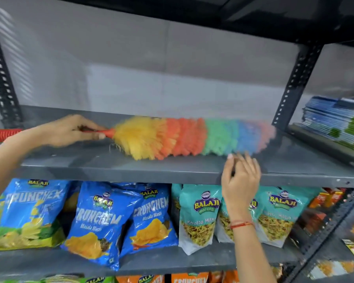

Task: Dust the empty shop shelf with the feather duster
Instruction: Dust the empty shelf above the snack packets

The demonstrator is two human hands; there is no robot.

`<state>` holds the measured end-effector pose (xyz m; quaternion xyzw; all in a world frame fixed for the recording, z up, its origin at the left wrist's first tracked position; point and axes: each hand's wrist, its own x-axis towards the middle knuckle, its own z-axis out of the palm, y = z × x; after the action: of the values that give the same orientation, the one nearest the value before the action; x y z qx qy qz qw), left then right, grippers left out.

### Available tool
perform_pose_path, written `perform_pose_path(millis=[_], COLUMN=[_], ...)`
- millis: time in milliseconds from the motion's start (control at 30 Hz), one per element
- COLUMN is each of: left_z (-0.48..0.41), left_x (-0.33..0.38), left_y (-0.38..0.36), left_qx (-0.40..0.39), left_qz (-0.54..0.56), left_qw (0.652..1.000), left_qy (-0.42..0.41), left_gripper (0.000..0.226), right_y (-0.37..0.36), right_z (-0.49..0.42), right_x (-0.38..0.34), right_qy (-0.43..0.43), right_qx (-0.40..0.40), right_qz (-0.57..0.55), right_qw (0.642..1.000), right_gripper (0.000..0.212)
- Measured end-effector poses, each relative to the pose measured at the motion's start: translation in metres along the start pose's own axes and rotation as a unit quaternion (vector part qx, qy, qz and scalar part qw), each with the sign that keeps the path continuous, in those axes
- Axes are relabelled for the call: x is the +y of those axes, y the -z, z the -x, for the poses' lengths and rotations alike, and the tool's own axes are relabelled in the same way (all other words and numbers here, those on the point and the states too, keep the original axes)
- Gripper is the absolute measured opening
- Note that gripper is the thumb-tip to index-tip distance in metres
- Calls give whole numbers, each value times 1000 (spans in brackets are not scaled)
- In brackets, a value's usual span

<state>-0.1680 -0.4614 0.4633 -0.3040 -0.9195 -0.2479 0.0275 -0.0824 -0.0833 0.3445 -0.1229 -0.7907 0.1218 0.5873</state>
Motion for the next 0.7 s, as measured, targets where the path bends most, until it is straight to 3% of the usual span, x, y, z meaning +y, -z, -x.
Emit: perform_pose_path(millis=[67, 133, 200, 300, 367, 400, 467, 533, 633, 700], left_z=[4, 5, 8, 9, 7, 6, 9, 16, 22, 26], left_x=[-1, -3, -2, -7, -8, -8, -8, -11, -29, -42], left_y=[-2, -7, -8, -4, -1, 1, 7, 13, 23, 27], left_qx=[-35, -77, -100, -49, 19, 42, 34, -8, -50, -79], left_qz=[49, 84, 92, 15, -111, -124, -42, 56, 82, 90], left_qw=[998, 993, 991, 997, 991, 989, 998, 998, 994, 989], left_qy=[-7, -15, 15, 55, 73, 70, 42, 25, 50, 84], left_gripper=[42, 29, 29, 76, 78, 76, 79, 67, 24, 24], right_y=[-8, -14, -16, -16, -14, -13, -12, -12, -15, -19], right_z=[7, 12, 14, 16, 17, 18, 21, 26, 38, 46], right_x=[-23, -38, -44, -42, -44, -47, -59, -76, -105, -119], right_qy=[43, 58, 47, 38, 32, 31, 45, 77, 127, 143], right_qx=[-2, -3, 5, 7, 17, 24, 30, 20, -20, -32], right_qz=[-23, -22, -22, -31, -36, -41, -58, -88, -136, -134], right_qw=[999, 998, 999, 999, 999, 998, 997, 993, 982, 980], right_gripper=[39, 38, 38, 39, 37, 36, 35, 34, 32, 28])
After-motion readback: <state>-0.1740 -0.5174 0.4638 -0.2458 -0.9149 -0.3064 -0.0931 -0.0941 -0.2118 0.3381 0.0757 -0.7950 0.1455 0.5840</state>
